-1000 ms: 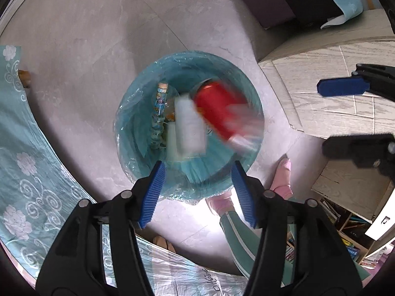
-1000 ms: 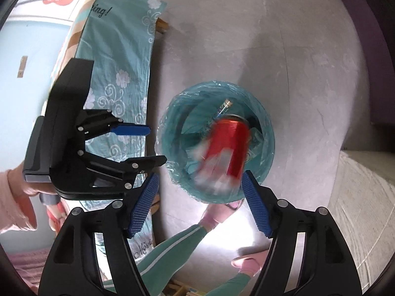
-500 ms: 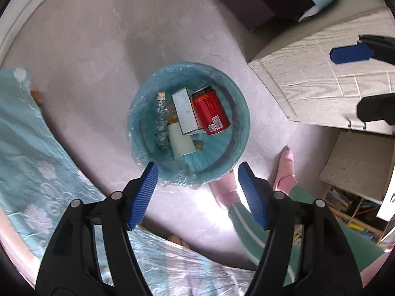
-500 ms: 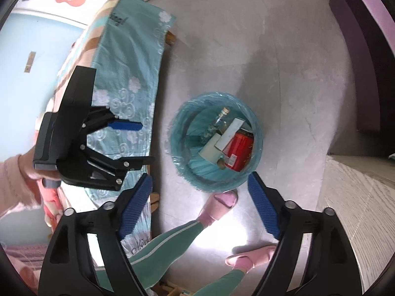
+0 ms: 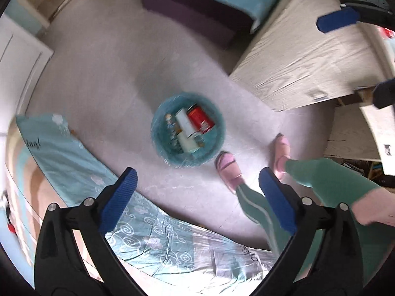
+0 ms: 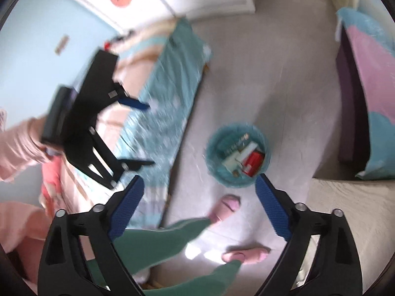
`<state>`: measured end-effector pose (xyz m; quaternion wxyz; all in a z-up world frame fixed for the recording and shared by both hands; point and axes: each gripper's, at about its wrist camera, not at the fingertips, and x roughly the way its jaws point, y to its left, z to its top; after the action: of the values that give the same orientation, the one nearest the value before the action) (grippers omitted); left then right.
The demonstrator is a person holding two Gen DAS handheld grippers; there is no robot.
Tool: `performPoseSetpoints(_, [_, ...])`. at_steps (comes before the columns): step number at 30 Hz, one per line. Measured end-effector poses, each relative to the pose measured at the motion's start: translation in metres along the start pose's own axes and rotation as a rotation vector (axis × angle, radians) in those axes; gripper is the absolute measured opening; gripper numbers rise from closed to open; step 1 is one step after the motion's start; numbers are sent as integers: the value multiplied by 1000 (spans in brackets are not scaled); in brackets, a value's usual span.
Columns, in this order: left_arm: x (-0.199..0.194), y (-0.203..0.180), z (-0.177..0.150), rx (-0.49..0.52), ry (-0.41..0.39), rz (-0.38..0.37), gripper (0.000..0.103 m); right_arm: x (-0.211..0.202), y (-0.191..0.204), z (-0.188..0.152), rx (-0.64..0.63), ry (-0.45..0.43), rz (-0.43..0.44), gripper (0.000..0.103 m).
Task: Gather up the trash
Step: 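Bring both open tools back toward the table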
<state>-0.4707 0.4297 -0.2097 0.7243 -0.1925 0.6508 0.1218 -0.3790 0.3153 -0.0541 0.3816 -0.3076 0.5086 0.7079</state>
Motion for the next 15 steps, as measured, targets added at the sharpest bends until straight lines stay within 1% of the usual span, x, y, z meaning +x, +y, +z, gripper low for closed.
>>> performPoseSetpoints(1, [-17,-12,6,25,-26,-14,96,-15,2,-3,2,-21,2,93])
performPoseSetpoints(2, [-28,-21,11,43,-44,-23,96,-38,4,-10,3,-37,-8,93])
performPoseSetpoints(4, [-55,-49,28,107,-84,-49,96,-70,7,-22,6,-61,-42,93])
performPoseSetpoints(5, [-66,-66,37,146,-104,-60,96,-94,7,-33,16,-90,-69,94])
performPoseSetpoints(6, [-76,-80,45,189,-127,-61,96,-108,6,-42,26,-112,-84,95])
performPoseSetpoints(8, [-96,-112,63,284,-179,-48,96,-150,0,-70,66,-189,-121,97])
performPoseSetpoints(9, [-104,-129,72,330,-200,-46,96,-163,-3,-82,81,-215,-141,97])
performPoseSetpoints(10, [-114,-149,85,385,-221,-51,96,-183,-11,-100,113,-247,-178,97])
performPoseSetpoints(13, [-126,-196,112,491,-250,-65,96,-224,-35,-149,196,-283,-262,97])
performPoseSetpoints(15, [-128,-236,133,571,-263,-55,96,-248,-49,-182,240,-302,-325,97])
